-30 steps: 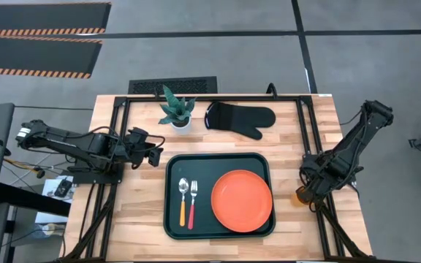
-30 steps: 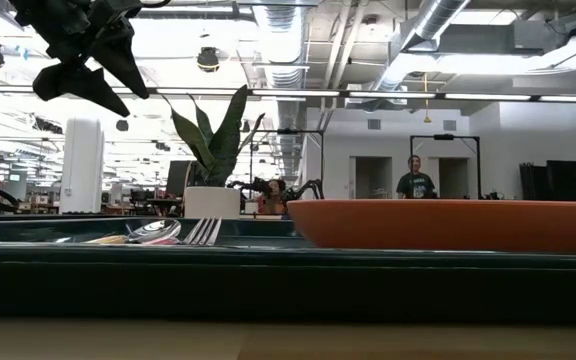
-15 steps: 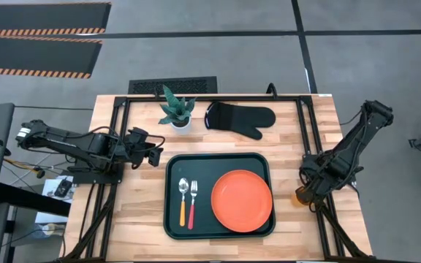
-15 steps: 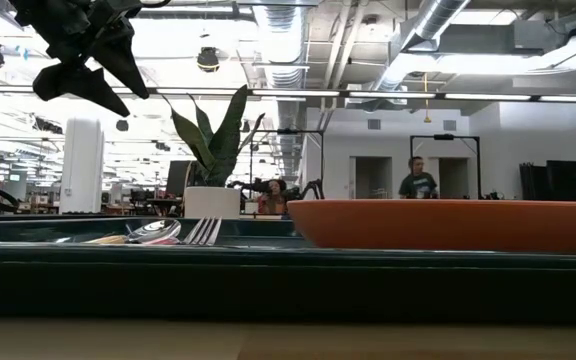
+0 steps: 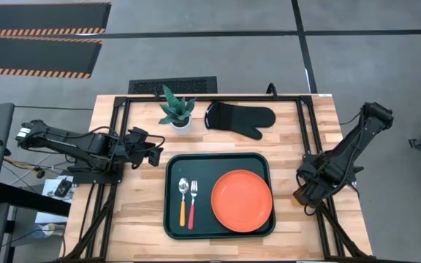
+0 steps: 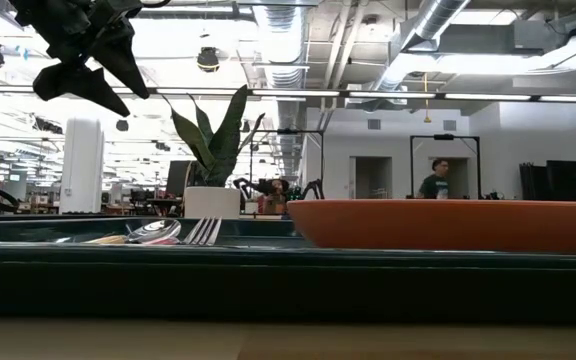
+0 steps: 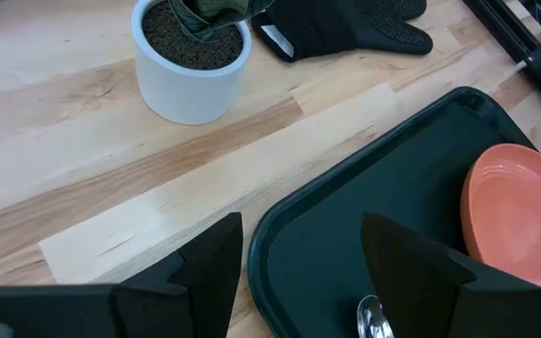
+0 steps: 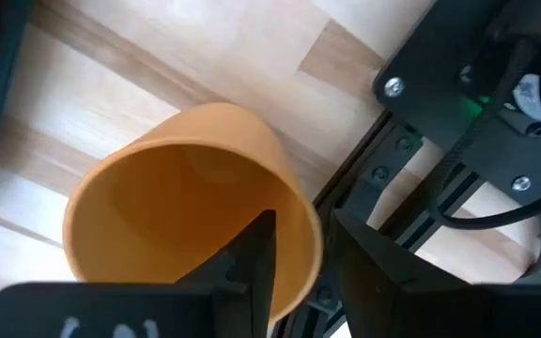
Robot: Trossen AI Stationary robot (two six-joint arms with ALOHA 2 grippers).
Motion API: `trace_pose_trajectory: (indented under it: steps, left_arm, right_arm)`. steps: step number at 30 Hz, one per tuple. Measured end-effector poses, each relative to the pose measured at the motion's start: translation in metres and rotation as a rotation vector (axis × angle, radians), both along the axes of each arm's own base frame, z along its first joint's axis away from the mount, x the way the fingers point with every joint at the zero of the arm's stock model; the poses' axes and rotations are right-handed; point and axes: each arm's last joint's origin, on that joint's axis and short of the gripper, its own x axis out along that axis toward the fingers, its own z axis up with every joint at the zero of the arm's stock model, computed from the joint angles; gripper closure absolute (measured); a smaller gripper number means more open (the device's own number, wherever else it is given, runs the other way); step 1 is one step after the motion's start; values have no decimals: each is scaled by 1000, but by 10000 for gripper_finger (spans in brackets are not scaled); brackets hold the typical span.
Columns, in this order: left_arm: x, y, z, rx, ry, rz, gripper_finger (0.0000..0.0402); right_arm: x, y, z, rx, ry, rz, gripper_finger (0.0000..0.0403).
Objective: Pick and place plate/cup/fork/spoon on tray
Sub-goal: Put the yellow cup on the black tray at the top right of the orange plate
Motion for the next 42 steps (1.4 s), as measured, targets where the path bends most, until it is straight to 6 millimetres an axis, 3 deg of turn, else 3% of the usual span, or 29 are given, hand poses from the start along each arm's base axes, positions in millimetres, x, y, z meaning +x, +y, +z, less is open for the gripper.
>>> trace_pose_trajectory:
  steps: [3,8,12,16,22,28,35,42]
  left_arm:
    - [0,0,0,1,0,1,198]
    - [0,0,0,1,0,1,198]
    - [0,0,0,0,0,1,198]
    - [0,0,0,-5,0,-2,198]
    - [0,0,0,0,-1,3,198]
    - [0,0,0,7,-1,4,198]
    - [0,0,0,9,0,3,198]
    - [0,0,0,-2,0,0,198]
  right_arm:
    - [3,3,-3,-4,8,0,302]
    - [7,7,-6,-5,9,2,387]
    - [9,7,-5,-1,9,-12,387]
    - [15,2,8,-44,-36,-41,396]
    - [26,-23,46,-118,-72,-71,399]
    - [50,-64,73,-169,-162,-36,400]
    - [87,-116,64,-205,-217,30,401]
    - [130,-143,40,-202,-263,100,401]
